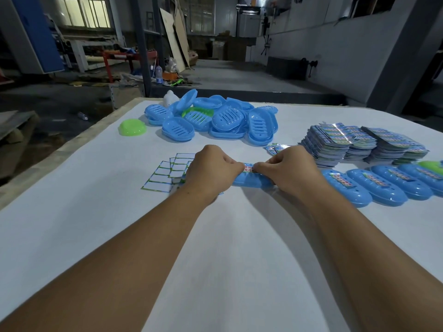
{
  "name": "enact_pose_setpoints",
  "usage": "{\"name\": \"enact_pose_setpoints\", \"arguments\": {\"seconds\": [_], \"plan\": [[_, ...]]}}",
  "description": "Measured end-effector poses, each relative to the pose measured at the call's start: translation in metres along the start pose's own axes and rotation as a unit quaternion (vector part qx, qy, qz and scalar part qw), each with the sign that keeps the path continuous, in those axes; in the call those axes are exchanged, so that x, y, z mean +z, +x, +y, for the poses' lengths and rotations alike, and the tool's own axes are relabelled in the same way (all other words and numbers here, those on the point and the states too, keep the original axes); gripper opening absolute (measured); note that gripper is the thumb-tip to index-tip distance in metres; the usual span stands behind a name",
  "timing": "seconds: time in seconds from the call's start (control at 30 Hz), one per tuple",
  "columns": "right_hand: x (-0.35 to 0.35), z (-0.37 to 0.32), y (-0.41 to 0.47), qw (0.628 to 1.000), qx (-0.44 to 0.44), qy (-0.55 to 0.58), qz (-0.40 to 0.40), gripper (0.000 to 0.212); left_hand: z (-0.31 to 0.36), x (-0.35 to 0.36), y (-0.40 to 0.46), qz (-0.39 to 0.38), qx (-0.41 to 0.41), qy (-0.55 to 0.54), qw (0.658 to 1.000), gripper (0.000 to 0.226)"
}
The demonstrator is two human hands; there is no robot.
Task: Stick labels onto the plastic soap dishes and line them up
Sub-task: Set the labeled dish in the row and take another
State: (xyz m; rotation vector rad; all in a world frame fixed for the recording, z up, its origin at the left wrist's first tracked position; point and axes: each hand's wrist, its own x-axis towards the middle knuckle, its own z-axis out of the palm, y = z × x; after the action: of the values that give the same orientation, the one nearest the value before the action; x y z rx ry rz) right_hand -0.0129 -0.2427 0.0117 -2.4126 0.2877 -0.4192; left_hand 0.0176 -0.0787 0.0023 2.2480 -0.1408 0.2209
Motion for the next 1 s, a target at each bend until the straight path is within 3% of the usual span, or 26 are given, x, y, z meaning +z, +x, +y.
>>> {"name": "enact_pose_setpoints", "arguments": {"seconds": [0.2, 0.6, 0.7, 0.87, 1.0], "plan": [[0.0, -0.002, -0.001, 1.0, 0.0, -0.016, 0.001, 0.03, 0.001, 0.0, 0.002, -0.004, -0.002, 0.016, 1.0, 0.024], [0.006, -0.007, 0.0, 0.993, -0.015, -0.113, 0.036, 0.04, 0.01, 0.007, -0.001, 0.044, 0.053, 0.169, 0.983, 0.033], [0.007, -0.006, 0.002, 0.988, -0.012, -0.149, 0.04, 0.041, 0.007, 0.009, 0.001, 0.041, 0.055, 0.16, 0.985, 0.032], [0.004, -0.002, 0.004, 0.987, 0.011, -0.156, 0.022, 0.064, 0.0, 0.011, 0.004, 0.044, 0.059, 0.123, 0.99, 0.034], [0.001, -0.001, -0.001, 0.993, 0.011, -0.117, 0.015, 0.055, -0.002, 0.011, 0.005, 0.052, 0.039, 0.087, 0.994, 0.036]]}}
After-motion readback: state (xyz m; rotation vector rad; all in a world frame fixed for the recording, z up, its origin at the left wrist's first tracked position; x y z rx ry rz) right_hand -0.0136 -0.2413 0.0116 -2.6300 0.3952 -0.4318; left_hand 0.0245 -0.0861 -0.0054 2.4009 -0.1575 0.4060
